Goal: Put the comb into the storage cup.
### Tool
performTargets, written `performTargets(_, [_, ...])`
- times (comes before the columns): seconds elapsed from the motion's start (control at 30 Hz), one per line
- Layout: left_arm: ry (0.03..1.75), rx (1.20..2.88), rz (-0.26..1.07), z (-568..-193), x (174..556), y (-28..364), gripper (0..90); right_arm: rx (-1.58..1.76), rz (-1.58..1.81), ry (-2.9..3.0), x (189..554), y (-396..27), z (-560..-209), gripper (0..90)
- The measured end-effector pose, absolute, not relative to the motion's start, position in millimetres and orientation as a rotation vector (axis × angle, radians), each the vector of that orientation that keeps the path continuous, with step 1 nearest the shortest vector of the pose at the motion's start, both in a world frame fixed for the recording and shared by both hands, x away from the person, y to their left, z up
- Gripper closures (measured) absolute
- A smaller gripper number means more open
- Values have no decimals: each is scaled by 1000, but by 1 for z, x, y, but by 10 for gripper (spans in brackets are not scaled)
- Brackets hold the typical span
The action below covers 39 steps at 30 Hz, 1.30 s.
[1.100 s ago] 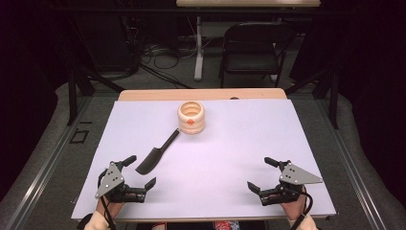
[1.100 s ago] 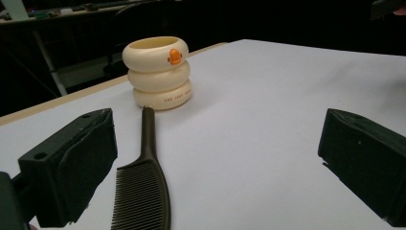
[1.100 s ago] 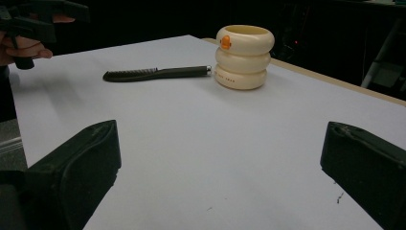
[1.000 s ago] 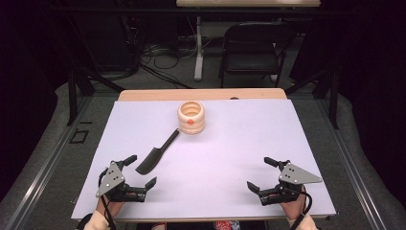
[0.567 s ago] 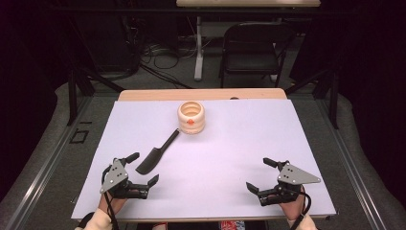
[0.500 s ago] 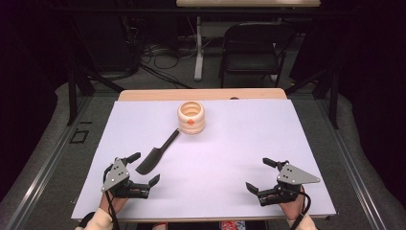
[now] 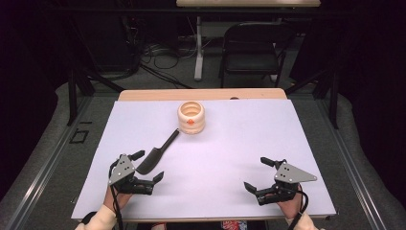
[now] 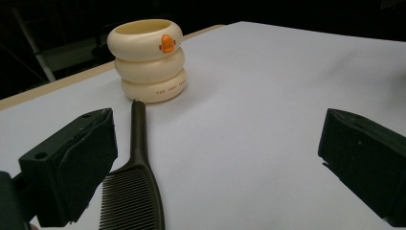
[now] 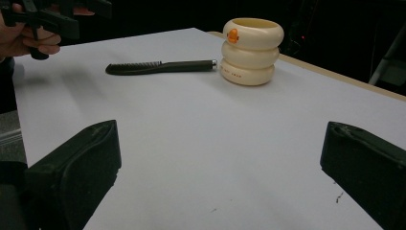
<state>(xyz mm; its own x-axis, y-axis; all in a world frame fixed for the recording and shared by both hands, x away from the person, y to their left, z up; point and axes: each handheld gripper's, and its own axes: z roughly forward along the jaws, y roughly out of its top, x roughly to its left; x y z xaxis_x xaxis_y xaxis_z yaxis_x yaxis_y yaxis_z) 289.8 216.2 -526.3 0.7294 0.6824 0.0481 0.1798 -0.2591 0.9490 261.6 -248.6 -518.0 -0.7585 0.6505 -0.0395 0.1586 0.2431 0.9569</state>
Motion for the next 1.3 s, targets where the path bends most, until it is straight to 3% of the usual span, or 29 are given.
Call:
performTargets(0.63, [733,1896,497,-519,329,203,0,737,1533,2090,266,-248,-518,0])
performTargets(1.3, [738,1957,521,-512,370,184,0,722,1530,2105,269,-246,-519,0])
